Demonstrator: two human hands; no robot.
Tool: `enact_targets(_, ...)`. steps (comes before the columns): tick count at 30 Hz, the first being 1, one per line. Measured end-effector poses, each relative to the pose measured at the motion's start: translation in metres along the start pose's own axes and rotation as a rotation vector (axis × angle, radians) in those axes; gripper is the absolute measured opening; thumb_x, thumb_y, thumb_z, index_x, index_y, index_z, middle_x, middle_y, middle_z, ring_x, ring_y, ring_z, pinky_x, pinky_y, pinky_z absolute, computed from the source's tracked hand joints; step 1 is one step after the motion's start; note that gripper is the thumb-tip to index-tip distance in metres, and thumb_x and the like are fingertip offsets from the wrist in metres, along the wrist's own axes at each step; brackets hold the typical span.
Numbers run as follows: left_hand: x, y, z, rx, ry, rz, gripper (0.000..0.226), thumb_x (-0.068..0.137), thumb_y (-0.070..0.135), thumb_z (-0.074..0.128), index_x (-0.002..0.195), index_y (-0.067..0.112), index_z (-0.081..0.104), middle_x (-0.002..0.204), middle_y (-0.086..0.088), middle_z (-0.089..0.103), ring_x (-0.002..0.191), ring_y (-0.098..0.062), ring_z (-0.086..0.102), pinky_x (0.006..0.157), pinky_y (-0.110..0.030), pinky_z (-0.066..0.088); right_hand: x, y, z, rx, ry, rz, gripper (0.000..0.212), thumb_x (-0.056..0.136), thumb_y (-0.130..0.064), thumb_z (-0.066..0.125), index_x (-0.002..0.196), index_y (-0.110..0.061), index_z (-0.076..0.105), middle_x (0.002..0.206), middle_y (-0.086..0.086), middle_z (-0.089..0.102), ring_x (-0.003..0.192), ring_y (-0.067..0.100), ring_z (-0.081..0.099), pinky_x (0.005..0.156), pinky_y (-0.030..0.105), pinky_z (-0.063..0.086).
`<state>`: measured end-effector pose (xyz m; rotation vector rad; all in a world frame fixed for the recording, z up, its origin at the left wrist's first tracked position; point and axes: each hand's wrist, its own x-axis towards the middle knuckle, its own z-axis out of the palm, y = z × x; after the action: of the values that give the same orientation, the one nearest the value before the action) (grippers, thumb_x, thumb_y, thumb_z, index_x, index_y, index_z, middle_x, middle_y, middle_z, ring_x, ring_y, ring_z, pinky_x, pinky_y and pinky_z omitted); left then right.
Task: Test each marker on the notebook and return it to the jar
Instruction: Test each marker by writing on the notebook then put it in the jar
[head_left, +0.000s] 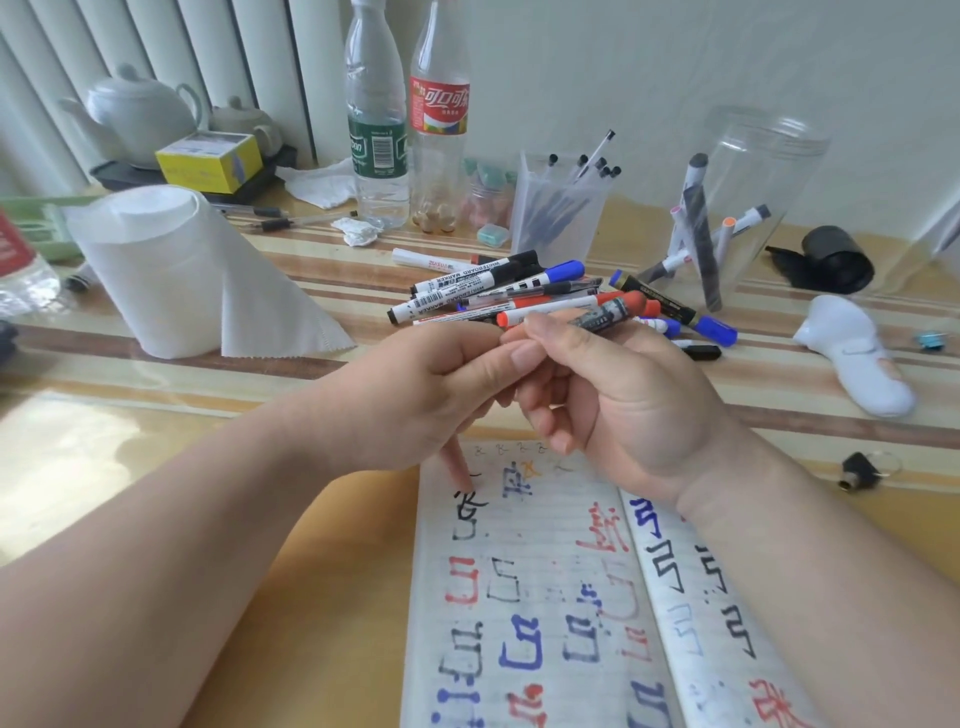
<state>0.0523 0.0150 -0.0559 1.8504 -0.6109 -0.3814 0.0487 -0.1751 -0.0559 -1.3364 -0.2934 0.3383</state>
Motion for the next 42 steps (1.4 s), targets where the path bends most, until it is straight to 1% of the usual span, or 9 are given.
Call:
enact_targets(4, 0.0, 0.005, 0.001, -0.092, -0.056, -0.029, 0.043, 0.096, 0.056, 0.049, 0.078, 0.017, 0.056, 0.063, 0.001, 0.029, 0.051, -0.011, 0.033, 0.063, -0.053, 0.064, -0.002, -0.003, 0.002, -0.124, 0.125, -0.056, 0.033, 0.093, -0.036, 0.063, 0.086, -0.006, 0.076, 0.06, 0.009, 0.062, 0.045, 0.017, 0.053, 0.038, 0.021, 0.038)
enact_targets(8, -0.009, 0.006, -0.009, -0.092, -0.031, -0.088, 0.041, 0.092, 0.054, 0.05, 0.063, 0.025, 0.048, 0.064, 0.0, 0.027, 0.052, -0.014, 0.029, 0.066, -0.051, 0.065, 0.002, -0.029, -0.026, 0.185, 0.515, -0.071, 0.035, 0.1, -0.025, 0.057, 0.067, -0.013, 0.06, 0.045, -0.001, 0.042, 0.034, 0.008, 0.031, 0.031, 0.014, 0.02)
enact_targets(10, -0.012, 0.005, -0.015, -0.135, -0.022, -0.088, 0.04, 0.092, 0.053, 0.049, 0.065, 0.024, 0.048, 0.064, 0.002, 0.026, 0.053, -0.013, 0.026, 0.069, -0.052, 0.065, -0.003, -0.044, -0.045, 0.183, 0.595, -0.081, 0.035, 0.101, -0.022, 0.053, 0.067, -0.015, 0.055, 0.045, -0.002, 0.039, 0.035, 0.009, 0.029, 0.032, 0.015, 0.018)
enact_targets(13, -0.01, 0.004, -0.014, -0.135, -0.04, -0.08, 0.039, 0.094, 0.053, 0.048, 0.068, 0.024, 0.05, 0.063, 0.005, 0.029, 0.051, -0.009, 0.03, 0.07, -0.052, 0.064, -0.015, -0.05, -0.043, -0.031, 0.296, 0.097, 0.023, 0.088, -0.024, 0.064, 0.069, -0.013, 0.071, 0.052, 0.004, 0.055, 0.043, 0.015, 0.048, 0.039, 0.019, 0.037)
enact_targets(16, -0.006, 0.002, -0.011, -0.116, -0.026, -0.067, 0.037, 0.092, 0.054, 0.049, 0.068, 0.026, 0.053, 0.061, 0.008, 0.032, 0.049, -0.007, 0.033, 0.067, -0.052, 0.065, -0.02, -0.044, -0.024, -0.228, -0.049, 0.195, 0.006, 0.078, -0.016, 0.076, 0.082, -0.011, 0.076, 0.063, 0.012, 0.063, 0.057, 0.023, 0.062, 0.057, 0.037, 0.057)
enact_targets(23, -0.002, -0.001, -0.006, 0.015, 0.182, 0.098, 0.038, 0.098, 0.054, 0.047, 0.07, 0.03, 0.055, 0.06, 0.014, 0.041, 0.053, -0.006, 0.048, 0.062, -0.043, 0.065, -0.02, -0.007, -0.004, -0.227, 0.004, 0.199, 0.004, 0.072, -0.003, 0.067, 0.073, -0.007, 0.066, 0.058, 0.014, 0.041, 0.059, 0.024, 0.045, 0.076, 0.046, 0.06)
enact_targets(28, -0.002, 0.0, 0.0, 0.027, 0.108, 0.093, 0.04, 0.096, 0.051, 0.046, 0.076, 0.017, 0.05, 0.059, 0.019, 0.043, 0.052, -0.003, 0.052, 0.062, -0.045, 0.065, -0.028, -0.006, -0.003, -0.558, -0.049, 0.049, 0.004, 0.074, -0.014, 0.071, 0.077, -0.013, 0.068, 0.063, 0.009, 0.066, 0.064, 0.02, 0.067, 0.065, 0.03, 0.057)
enact_targets(30, -0.002, 0.0, -0.001, 0.043, 0.098, 0.079, 0.042, 0.093, 0.051, 0.047, 0.078, 0.013, 0.05, 0.058, 0.02, 0.045, 0.052, -0.003, 0.053, 0.063, -0.045, 0.065, -0.032, -0.007, -0.003, -0.64, -0.046, 0.045, 0.007, 0.074, -0.018, 0.072, 0.08, -0.017, 0.069, 0.069, 0.011, 0.072, 0.069, 0.025, 0.073, 0.063, 0.035, 0.059)
enact_targets(42, -0.001, 0.003, 0.003, 0.071, 0.107, 0.052, 0.039, 0.093, 0.05, 0.046, 0.078, 0.013, 0.05, 0.054, 0.022, 0.046, 0.05, -0.001, 0.052, 0.062, -0.041, 0.065, -0.037, -0.003, -0.006, -0.755, -0.01, 0.004, 0.009, 0.075, -0.03, 0.078, 0.08, -0.023, 0.075, 0.064, 0.003, 0.072, 0.061, 0.02, 0.073, 0.059, 0.032, 0.06)
